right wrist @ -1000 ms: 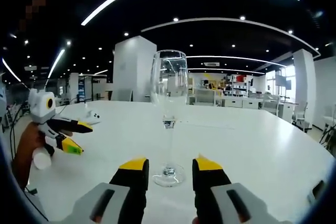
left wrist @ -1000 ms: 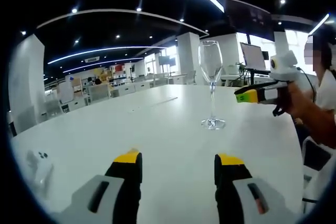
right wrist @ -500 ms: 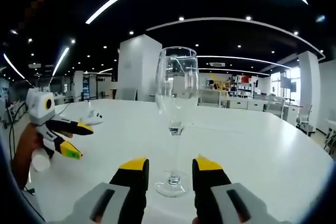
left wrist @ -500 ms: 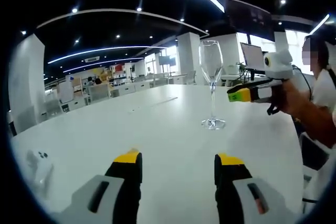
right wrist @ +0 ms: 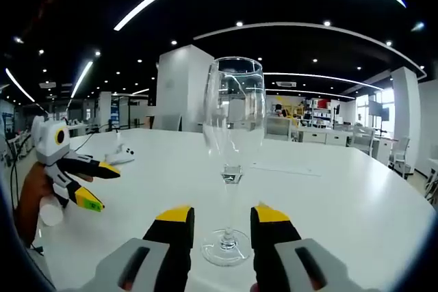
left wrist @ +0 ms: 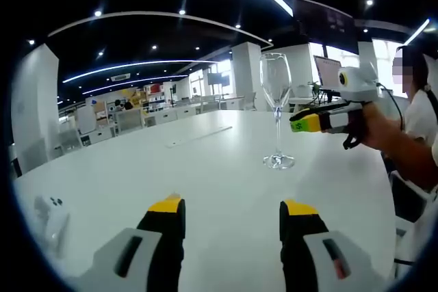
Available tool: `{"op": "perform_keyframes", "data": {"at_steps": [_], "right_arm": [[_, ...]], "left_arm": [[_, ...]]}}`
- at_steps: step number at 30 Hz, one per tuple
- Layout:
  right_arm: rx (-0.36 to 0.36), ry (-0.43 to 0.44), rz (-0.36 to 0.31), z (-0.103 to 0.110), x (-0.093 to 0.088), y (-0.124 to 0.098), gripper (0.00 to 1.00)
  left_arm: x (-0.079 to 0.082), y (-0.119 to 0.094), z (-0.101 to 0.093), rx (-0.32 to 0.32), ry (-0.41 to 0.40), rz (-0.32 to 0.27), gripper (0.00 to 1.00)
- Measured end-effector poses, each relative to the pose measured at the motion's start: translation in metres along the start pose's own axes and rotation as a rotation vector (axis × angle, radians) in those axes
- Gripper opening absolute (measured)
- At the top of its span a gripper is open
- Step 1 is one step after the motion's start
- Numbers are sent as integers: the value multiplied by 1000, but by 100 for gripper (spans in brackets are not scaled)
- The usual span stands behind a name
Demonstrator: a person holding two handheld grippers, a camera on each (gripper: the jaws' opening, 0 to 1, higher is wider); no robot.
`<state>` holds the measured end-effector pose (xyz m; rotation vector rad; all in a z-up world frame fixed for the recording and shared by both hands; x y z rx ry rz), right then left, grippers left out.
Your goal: Stand the stemmed glass upright on the table place it in front of you
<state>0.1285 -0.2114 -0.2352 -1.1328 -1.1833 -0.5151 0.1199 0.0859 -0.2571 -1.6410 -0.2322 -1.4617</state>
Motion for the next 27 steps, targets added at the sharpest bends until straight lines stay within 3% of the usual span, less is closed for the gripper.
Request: {"op": "perform_keyframes", "data": {"at_steps": [27], "right_arm": [[8,-11,18,-4,7,20,35]], "left_arm": [[-1,-2,1,-1,-4,-3,55]]}}
Point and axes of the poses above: the point that each gripper's makers call its tool centre point, and the gripper's own axes: y roughly forward along the fingers, z roughly to its left, x roughly out of its top, the point moved 10 cm from there along -y, roughly backward along the fingers, and after that the axes turned 14 degrees about z, right-handed, at the moved point
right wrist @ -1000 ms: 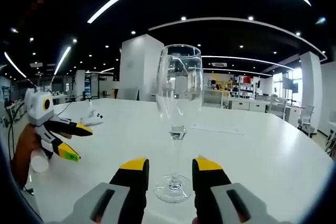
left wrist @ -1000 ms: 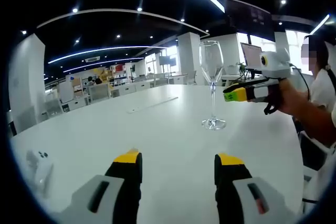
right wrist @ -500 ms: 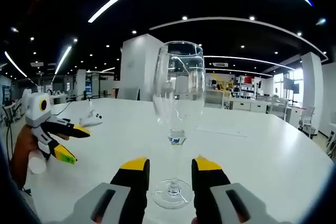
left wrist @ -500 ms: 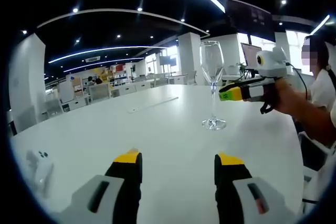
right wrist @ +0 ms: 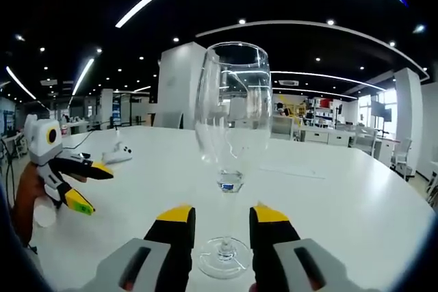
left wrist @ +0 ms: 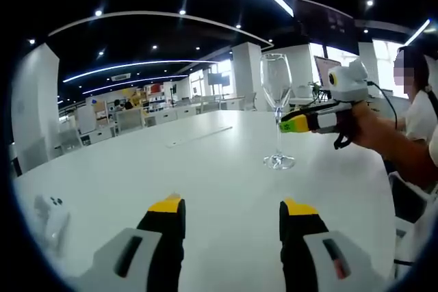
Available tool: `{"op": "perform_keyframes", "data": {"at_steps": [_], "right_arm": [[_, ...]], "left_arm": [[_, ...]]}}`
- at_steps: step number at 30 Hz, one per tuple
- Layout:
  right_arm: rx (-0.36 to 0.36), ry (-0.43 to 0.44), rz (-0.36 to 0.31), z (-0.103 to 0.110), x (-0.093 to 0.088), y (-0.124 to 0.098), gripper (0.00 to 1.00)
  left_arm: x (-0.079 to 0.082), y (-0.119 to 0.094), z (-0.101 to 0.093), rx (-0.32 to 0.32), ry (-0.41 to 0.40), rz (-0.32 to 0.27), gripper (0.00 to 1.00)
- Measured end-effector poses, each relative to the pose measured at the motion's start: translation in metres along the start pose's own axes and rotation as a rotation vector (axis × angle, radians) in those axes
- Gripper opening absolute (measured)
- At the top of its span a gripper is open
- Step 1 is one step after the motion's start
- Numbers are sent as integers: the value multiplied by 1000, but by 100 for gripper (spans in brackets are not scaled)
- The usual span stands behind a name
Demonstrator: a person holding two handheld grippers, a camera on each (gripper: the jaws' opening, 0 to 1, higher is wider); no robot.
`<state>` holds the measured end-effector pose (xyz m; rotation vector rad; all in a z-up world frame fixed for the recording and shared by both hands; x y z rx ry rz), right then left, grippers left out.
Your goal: Stand the stemmed glass upright on the table place it in front of you
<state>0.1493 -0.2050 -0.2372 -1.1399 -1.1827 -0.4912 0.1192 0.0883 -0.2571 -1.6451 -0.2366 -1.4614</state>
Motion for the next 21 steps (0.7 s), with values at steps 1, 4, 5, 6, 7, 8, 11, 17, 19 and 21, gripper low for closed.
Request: {"op": "perform_keyframes", "data": {"at_steps": [1,4,5,6,7,8,11,17,19,21], "right_arm": [[1,0,2,0,0,1,35],[3,2,2,-1,0,3,35],[4,1,3,-1,1,4,35],[5,0,5,-1,1,5,35],[5,-2,6,-1,2,6,35],[5,-4,7,-1,3,7,35],[6,-8,5,-2,5,8,35],[9,-16,8,-1,6,12,35],[9,-15,9,-2,6,13,34],[7,-14,10,-2,6,14,34]], "left_arm": [[0,0,0,0,0,1,55],[0,0,0,0,1,1,55],[0,0,0,0,1,0,55],[0,0,0,0,0,-1,55],[0,0,0,0,0,-1,55],[0,0,0,0,0,0,55],[0,0,0,1,0,1,55],[0,0,0,1,-1,-2,55],[0,0,0,1,-1,-2,55],[-1,1,0,0,-1,-1,55]]}}
Point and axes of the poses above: the point that each gripper's makers call its tool centre point, and the gripper's own axes: y roughly forward along the fingers, z roughly to its left, x roughly out of its top, the point moved 10 cm from there along -y, roughly backward along the fingers, and after that the axes turned 14 degrees about z, right-handed, at the moved point
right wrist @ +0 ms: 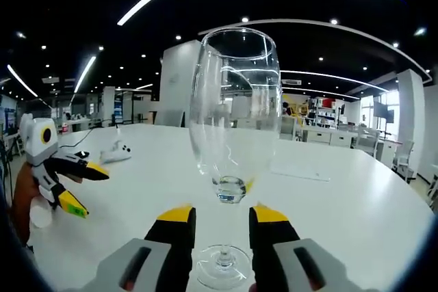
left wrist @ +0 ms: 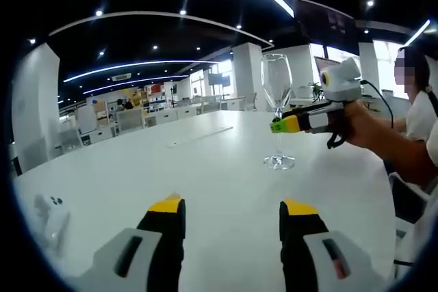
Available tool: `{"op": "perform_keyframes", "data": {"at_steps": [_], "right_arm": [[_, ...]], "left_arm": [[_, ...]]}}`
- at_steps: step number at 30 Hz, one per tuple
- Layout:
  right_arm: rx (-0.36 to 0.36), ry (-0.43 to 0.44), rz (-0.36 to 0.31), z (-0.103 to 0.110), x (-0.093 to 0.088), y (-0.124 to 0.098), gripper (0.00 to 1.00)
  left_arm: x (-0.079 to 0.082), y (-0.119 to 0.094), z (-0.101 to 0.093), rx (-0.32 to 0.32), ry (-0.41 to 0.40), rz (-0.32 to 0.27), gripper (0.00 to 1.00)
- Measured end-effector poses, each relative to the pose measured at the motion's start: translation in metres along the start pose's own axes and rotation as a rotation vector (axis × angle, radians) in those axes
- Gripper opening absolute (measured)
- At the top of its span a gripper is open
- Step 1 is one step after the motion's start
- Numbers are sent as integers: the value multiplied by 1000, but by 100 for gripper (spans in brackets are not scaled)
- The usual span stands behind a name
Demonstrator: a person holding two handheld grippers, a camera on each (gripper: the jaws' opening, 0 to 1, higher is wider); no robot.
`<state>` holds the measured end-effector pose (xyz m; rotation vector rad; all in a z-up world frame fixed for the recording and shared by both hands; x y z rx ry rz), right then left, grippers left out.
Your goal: Stand the stemmed glass upright on the table place it in front of you
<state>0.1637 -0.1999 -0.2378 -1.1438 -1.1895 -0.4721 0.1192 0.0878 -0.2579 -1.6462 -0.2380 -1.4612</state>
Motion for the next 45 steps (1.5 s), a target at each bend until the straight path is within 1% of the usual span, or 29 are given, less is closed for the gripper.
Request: {"op": "perform_keyframes", "data": {"at_steps": [13,18,25,29,34,41,45], "right_arm": [[-3,4,3,-2,0,6,33],[-10,0,1,-1,1,10,31],[-13,-3,-1,-2,2,11,30],[-24,-12,3,-3,2,13,26],[-21,-13,-2,-2,2,12,26],[-39,-26,-10,-3,2,12,22],[-41,-26,-15,-3,3,11,21]], "left_arm": [[-1,0,1,-1,1,2,55],[-1,-1,1,-2,1,4,55],[-1,0,1,-3,1,6,55],[-1,1,1,-3,2,7,55],[0,1,1,-2,0,7,55],[0,2,0,-1,0,7,55],[0,2,1,0,0,7,55]]}}
Point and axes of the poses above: the point that each gripper's makers call its tool centre point, and the gripper's own axes: y roughly forward along the fingers, z roughly to its left, x roughly out of its top, the point moved 10 cm from there along -y, roughly backward along the fingers, and after that the axes turned 14 degrees about z, right-handed, at the moved point
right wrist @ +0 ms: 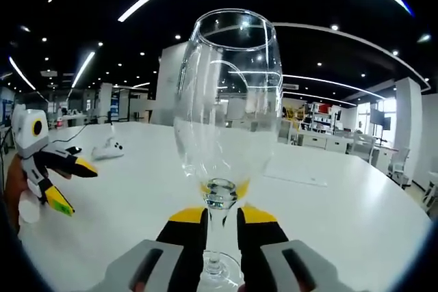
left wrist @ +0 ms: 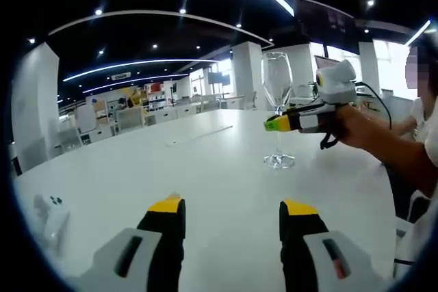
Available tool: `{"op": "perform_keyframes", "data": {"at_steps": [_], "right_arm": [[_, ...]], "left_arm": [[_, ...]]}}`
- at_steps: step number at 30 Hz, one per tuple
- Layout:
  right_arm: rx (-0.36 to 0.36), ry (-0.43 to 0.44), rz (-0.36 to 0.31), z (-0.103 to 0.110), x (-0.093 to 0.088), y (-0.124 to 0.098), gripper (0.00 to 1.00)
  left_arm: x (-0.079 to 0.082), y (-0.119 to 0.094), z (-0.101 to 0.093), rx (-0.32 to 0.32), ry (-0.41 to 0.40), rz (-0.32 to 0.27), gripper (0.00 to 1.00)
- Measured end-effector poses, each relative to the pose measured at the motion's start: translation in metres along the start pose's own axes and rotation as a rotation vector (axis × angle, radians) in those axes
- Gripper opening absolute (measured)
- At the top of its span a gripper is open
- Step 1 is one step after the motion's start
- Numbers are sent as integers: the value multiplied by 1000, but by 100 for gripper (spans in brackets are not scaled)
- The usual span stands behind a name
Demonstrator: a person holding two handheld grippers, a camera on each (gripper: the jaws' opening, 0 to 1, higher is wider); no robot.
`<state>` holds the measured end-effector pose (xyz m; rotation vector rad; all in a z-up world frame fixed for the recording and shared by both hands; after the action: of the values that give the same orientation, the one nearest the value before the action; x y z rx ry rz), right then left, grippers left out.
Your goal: Stand the stemmed glass upright on the table place it in front of you
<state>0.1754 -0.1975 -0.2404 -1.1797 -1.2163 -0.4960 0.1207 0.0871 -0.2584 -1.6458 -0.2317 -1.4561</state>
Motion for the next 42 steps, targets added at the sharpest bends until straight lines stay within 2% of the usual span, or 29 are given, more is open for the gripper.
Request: {"op": "perform_keyframes", "data": {"at_steps": [9,19,32,42], "right_arm": [[0,13,-9,-1,1,0,20],[7,20,-11,0,1,0,13],[17,61,-3,-1,1,0,12],[19,61,-4,1,0,-2,12]], "left_arm": [[0,0,0,1,0,-1,55],[0,-1,0,2,-1,-4,55],[0,-2,0,4,-1,-6,55],[0,-3,0,5,-1,-6,55]]}}
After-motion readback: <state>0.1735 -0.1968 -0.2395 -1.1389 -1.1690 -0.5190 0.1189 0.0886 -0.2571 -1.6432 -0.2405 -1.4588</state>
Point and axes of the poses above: the point that each gripper's makers call its tool centre point, and the gripper's own axes: y roughly forward along the fingers, z roughly to its left, x roughly out of its top, the point moved 10 cm from there along -y, roughly backward along the fingers, and after that the axes turned 14 degrees about z, right-handed, at the moved point
